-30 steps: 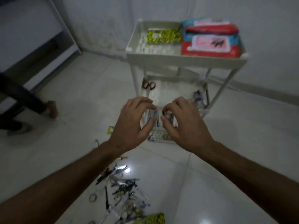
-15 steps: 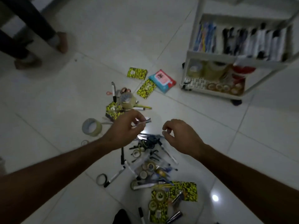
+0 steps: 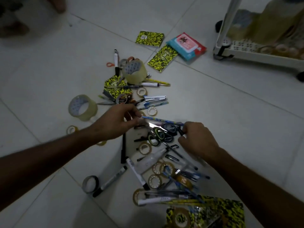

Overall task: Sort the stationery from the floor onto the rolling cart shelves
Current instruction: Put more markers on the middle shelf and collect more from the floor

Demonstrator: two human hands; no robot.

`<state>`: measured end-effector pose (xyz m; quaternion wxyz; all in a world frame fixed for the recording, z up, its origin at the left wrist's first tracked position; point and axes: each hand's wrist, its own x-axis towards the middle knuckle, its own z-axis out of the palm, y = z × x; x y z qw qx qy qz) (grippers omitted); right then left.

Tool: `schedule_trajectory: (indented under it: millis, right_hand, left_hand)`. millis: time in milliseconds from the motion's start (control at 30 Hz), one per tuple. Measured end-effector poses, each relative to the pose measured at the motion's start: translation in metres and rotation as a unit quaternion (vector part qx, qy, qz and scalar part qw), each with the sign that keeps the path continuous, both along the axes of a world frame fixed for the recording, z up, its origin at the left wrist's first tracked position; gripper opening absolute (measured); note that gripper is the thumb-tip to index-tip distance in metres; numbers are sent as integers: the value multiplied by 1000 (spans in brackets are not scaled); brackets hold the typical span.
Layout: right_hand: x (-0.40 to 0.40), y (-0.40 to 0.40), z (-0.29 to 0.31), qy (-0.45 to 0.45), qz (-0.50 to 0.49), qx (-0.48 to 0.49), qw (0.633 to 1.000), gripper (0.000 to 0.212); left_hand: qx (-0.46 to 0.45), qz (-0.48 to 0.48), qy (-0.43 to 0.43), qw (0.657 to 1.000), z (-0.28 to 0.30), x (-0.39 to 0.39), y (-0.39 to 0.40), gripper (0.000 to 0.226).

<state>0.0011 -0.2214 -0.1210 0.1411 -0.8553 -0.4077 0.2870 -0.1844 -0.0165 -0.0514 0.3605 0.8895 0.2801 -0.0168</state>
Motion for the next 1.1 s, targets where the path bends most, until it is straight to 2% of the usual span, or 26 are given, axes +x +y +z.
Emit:
schedule_trajectory:
  millis: [100, 233, 367, 533, 633, 800, 900, 967, 1033, 1100]
  right_hand:
    - [8, 11, 9, 6, -11, 43, 999, 22]
    - [16, 24, 19, 68, -44, 118, 990, 14]
    - [22, 36, 21, 88, -72, 172, 979, 8]
    - [29, 39, 20, 82, -83, 182, 976, 5]
    - [30, 38, 20, 88, -89, 183, 975, 4]
    - [35, 33, 15, 101, -107, 209, 967, 8]
    - [41, 32, 23, 133, -124, 272, 945, 12]
    - [46, 32, 38, 142, -143, 315, 928, 16]
    - [56, 34, 54, 137, -173, 345, 912, 21]
    - [71, 37, 72, 129, -208, 364, 898, 22]
  left_hand:
    - [4, 26, -20, 999, -11, 11, 9, 4]
    - [50, 14, -48, 998, -23, 29, 24, 3]
    - [126, -53, -41, 990, -35, 60, 37, 17]
    - [203, -170, 10, 964, -47, 95, 48, 33]
    - [219, -202, 54, 953, -57, 102, 50, 25]
    - [234, -196, 13, 952, -71, 103, 54, 18]
    - [198, -164, -58, 965, -62, 110, 52, 25]
    - [145, -117, -109, 976, -47, 119, 44, 19]
    - [75, -63, -148, 984, -25, 131, 32, 11]
    - [-34, -15, -163, 986, 0, 147, 20, 10]
